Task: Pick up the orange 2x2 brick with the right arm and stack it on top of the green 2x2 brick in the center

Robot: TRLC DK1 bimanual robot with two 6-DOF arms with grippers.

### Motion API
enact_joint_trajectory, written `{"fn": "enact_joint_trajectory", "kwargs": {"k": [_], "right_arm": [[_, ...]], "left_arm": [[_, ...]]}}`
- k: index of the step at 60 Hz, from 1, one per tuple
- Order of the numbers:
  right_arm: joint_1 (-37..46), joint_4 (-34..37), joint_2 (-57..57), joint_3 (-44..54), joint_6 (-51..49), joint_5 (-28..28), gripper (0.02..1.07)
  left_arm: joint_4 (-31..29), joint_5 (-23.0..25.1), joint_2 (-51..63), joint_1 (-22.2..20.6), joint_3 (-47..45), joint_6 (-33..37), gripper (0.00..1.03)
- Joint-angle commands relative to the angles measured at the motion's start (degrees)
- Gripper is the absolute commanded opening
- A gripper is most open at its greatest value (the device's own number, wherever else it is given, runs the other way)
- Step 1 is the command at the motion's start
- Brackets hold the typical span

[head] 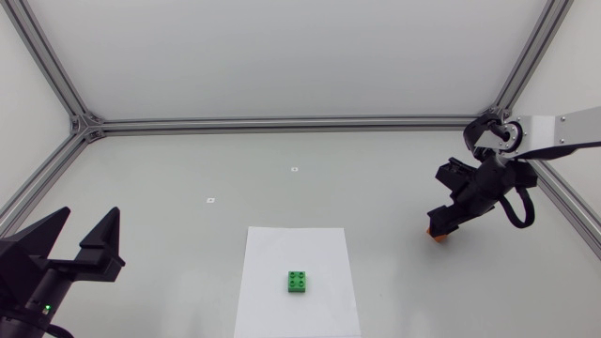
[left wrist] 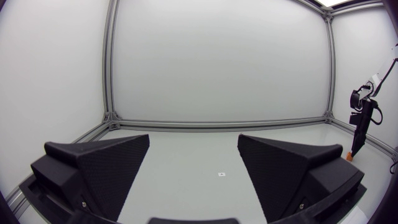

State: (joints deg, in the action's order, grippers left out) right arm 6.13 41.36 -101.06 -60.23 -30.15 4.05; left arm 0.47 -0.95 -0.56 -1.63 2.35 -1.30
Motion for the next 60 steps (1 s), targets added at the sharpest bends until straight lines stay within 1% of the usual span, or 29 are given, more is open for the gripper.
{"fn": "enact_joint_trajectory", "kwargs": {"k": [1,9,12,20,27,37,40,60], "right_arm": [[0.55,-0.5,-1.95,-0.95,-1.4,-0.54,0.88],[0.9,-0.93,-3.01,-1.38,-1.75,-0.63,0.86],[0.9,-1.11,-3.09,-1.56,-2.19,-0.63,0.81],[0.81,-1.02,-3.27,-1.82,-2.63,-0.63,0.79],[0.64,-1.02,-3.71,-2.0,-2.9,-0.63,0.74],[0.37,-1.11,-4.5,-2.18,-3.07,-0.98,0.74],[0.29,-1.2,-4.5,-2.18,-3.25,-0.98,0.7],[-0.95,-1.73,-4.41,-0.86,-3.6,-0.98,0.68]], "left_arm": [[-0.65,0.16,-0.32,0.13,-2.35,0.33,0.99],[-0.65,0.16,-0.32,0.13,-2.35,0.33,0.99],[-0.65,0.16,-0.32,0.13,-2.35,0.33,0.99],[-0.65,0.16,-0.32,0.13,-2.35,0.42,0.99],[-0.65,0.16,-0.32,0.13,-2.35,0.33,0.99],[-0.65,0.16,-0.32,0.13,-2.35,0.42,0.99],[-0.65,0.16,-0.32,0.13,-2.35,0.33,0.99],[-0.65,0.16,-0.32,0.13,-2.35,0.42,0.99]]}}
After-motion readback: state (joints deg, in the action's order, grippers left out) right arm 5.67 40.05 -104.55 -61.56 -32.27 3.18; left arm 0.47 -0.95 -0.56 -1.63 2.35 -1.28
